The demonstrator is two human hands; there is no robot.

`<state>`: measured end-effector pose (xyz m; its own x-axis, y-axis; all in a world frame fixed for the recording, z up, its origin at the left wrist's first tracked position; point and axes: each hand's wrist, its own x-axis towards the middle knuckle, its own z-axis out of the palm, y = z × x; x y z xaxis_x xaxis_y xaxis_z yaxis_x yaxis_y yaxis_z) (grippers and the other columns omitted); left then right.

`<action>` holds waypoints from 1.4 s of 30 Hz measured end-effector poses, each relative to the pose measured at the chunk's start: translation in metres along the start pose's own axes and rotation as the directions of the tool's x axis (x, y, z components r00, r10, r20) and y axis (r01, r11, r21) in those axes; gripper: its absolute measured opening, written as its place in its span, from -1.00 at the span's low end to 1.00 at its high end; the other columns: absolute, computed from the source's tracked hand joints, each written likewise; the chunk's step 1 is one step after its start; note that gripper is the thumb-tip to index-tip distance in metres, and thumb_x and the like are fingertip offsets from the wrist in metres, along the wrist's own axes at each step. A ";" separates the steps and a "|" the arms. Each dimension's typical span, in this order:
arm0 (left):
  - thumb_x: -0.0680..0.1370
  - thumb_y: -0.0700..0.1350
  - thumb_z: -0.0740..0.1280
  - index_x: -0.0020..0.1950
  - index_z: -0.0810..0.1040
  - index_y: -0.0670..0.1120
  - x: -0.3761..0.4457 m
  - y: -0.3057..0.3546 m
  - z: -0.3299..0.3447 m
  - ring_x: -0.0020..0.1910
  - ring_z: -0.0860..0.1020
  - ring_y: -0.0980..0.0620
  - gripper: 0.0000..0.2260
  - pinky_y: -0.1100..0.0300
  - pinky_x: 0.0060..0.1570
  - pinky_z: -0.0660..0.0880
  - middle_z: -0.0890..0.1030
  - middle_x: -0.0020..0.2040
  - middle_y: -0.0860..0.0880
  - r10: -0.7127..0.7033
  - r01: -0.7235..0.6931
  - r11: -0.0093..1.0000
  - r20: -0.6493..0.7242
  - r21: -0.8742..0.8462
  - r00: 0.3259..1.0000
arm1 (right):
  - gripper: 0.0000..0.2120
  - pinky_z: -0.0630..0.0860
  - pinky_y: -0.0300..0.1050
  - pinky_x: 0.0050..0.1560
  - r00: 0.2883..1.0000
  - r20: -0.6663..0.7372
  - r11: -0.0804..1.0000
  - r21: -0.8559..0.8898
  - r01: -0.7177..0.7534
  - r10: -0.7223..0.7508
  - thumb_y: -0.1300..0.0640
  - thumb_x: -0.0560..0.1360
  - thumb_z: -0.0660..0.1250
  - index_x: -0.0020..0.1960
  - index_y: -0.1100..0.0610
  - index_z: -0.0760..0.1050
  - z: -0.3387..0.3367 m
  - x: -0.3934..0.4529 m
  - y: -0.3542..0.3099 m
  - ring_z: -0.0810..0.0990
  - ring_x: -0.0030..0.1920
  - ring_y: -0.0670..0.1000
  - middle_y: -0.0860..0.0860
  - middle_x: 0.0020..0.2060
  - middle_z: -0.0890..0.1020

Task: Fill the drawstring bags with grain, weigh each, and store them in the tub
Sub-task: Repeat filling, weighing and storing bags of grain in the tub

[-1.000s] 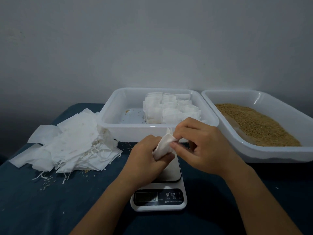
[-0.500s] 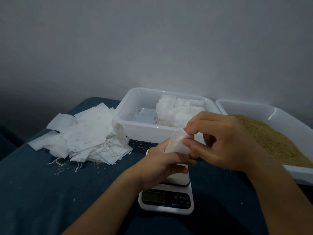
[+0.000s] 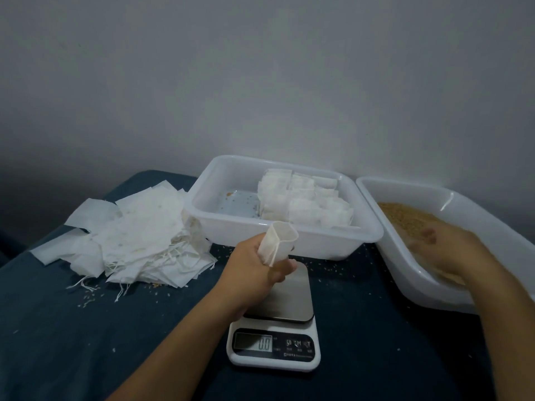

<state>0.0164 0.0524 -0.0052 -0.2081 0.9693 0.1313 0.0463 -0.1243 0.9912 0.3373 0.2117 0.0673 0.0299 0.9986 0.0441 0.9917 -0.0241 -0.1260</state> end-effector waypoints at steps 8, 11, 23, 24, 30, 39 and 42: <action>0.49 -0.18 0.56 -0.02 0.67 0.02 0.001 -0.002 0.000 -0.32 0.61 0.21 -0.85 0.30 -0.25 0.60 0.68 -0.26 0.13 -0.030 0.032 0.998 -0.047 0.055 0.998 | -0.69 0.41 -0.07 -0.17 0.992 0.126 0.981 -0.191 0.040 -0.015 -0.11 0.65 0.26 -0.13 0.07 0.56 0.010 0.010 0.010 0.54 -0.13 0.01 -0.02 -0.12 0.63; 0.48 -0.21 0.55 -0.10 0.69 0.00 0.002 -0.003 0.000 -0.31 0.63 0.18 -0.87 0.28 -0.25 0.60 0.69 -0.26 0.07 -0.026 0.029 0.999 -0.075 0.041 0.997 | -0.66 0.41 -0.09 -0.20 0.980 0.191 0.946 -0.324 0.017 0.048 -0.13 0.66 0.23 -0.06 0.07 0.62 0.009 0.011 0.007 0.51 -0.19 -0.04 -0.04 -0.19 0.59; 0.51 -0.08 0.54 -0.12 0.65 -0.01 0.007 -0.010 -0.007 -0.25 0.70 0.00 -0.91 -0.13 -0.07 0.69 0.71 -0.25 0.06 0.052 -0.011 0.963 -0.146 0.268 0.988 | -0.56 0.45 0.05 -0.16 0.972 -0.148 0.963 0.227 -0.145 0.182 -0.10 0.67 0.19 0.21 0.30 0.43 -0.002 0.000 0.007 0.51 -0.19 0.20 0.21 -0.08 0.60; 0.51 -0.08 0.54 -0.11 0.65 -0.02 0.007 -0.010 -0.008 -0.27 0.70 0.04 -0.91 -0.14 -0.06 0.69 0.71 -0.25 0.08 0.051 -0.004 0.959 -0.160 0.282 0.986 | -0.60 0.45 0.05 -0.17 0.968 -0.208 0.958 0.276 -0.080 0.140 -0.11 0.65 0.20 0.17 0.24 0.44 -0.007 -0.007 0.004 0.53 -0.18 0.21 0.18 -0.10 0.61; 0.50 -0.11 0.53 -0.08 0.65 -0.01 0.008 -0.007 -0.013 -0.27 0.70 0.06 -0.91 -0.10 -0.05 0.68 0.70 -0.25 0.08 0.020 0.055 0.953 -0.243 0.299 0.970 | -0.75 0.55 -0.03 -0.12 0.921 -0.194 0.825 0.411 0.388 -0.337 -0.33 0.51 0.36 0.11 -0.26 0.63 -0.056 -0.065 -0.024 0.68 -0.14 -0.12 -0.18 -0.14 0.73; 0.51 -0.10 0.51 -0.10 0.63 -0.02 0.008 -0.007 -0.017 -0.27 0.68 0.02 -0.91 0.03 -0.16 0.65 0.70 -0.29 0.03 0.051 0.046 0.929 -0.250 0.367 0.967 | -0.61 0.65 -0.04 0.01 0.819 0.002 0.762 0.370 0.532 -0.573 -0.35 0.21 0.55 0.04 -0.44 0.67 -0.095 -0.103 -0.064 0.70 -0.17 -0.17 -0.23 -0.12 0.75; 0.51 -0.08 0.52 -0.13 0.59 0.01 0.009 -0.007 -0.018 -0.23 0.67 0.05 -0.88 0.12 -0.21 0.59 0.68 -0.26 0.06 0.069 0.032 0.913 -0.231 0.407 0.970 | -0.64 0.46 -0.20 -0.26 0.792 0.009 0.762 0.282 0.583 -0.610 -0.39 0.18 0.50 -0.03 -0.46 0.68 -0.108 -0.109 -0.075 0.61 -0.29 -0.25 -0.35 -0.33 0.66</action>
<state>-0.0031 0.0581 -0.0111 -0.4249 0.8829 0.1997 0.4327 0.0043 0.9015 0.2731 0.0994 0.1786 -0.5823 0.8065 0.1027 0.7377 0.5772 -0.3503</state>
